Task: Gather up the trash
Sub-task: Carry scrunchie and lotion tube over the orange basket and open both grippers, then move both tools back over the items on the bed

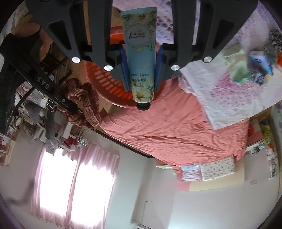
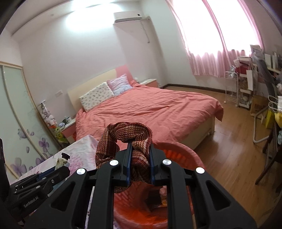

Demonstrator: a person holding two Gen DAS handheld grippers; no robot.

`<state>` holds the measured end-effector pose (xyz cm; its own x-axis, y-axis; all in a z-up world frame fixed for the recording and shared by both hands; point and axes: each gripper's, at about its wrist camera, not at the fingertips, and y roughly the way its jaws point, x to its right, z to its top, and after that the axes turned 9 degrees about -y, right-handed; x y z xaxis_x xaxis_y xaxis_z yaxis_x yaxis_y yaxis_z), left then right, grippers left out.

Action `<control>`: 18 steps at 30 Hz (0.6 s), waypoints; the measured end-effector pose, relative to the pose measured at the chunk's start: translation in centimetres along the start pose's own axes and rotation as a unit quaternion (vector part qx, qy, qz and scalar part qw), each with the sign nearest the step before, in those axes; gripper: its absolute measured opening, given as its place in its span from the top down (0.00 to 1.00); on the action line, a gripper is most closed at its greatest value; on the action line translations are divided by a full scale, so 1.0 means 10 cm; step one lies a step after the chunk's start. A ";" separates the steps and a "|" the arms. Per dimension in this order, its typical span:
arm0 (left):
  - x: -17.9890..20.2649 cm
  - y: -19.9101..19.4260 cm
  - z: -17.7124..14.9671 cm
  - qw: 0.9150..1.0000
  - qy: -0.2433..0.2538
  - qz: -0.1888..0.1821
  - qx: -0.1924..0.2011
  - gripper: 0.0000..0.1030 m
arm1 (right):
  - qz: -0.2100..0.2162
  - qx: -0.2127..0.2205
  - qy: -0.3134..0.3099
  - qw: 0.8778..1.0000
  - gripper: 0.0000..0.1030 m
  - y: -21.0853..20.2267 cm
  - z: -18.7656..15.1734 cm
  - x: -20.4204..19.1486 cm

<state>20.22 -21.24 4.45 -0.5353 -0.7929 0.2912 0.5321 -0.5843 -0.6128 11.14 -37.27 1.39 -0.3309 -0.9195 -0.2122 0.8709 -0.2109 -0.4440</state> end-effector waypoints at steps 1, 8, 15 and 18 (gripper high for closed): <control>0.02 0.06 0.00 1.000 0.001 -0.004 -0.003 0.73 | -0.003 -0.003 0.005 1.000 0.84 0.04 -0.01 0.04; 0.11 0.50 0.00 0.999 0.006 0.000 -0.033 0.73 | -0.007 -0.035 0.032 0.999 0.83 0.26 -0.05 0.23; -0.20 0.63 -0.04 0.998 -0.013 0.044 -0.043 0.55 | 0.009 -0.089 0.035 0.995 0.64 0.43 -0.16 0.30; -0.38 0.54 -0.06 0.997 -0.018 0.064 -0.038 0.54 | 0.004 -0.089 0.026 0.996 0.49 0.36 -0.19 0.26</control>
<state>24.77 -21.24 -0.37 -0.4412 -0.8670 0.2317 0.5427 -0.4633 -0.7006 12.75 -39.76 -2.42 -0.3463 -0.9017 -0.2590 0.7970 -0.1372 -0.5882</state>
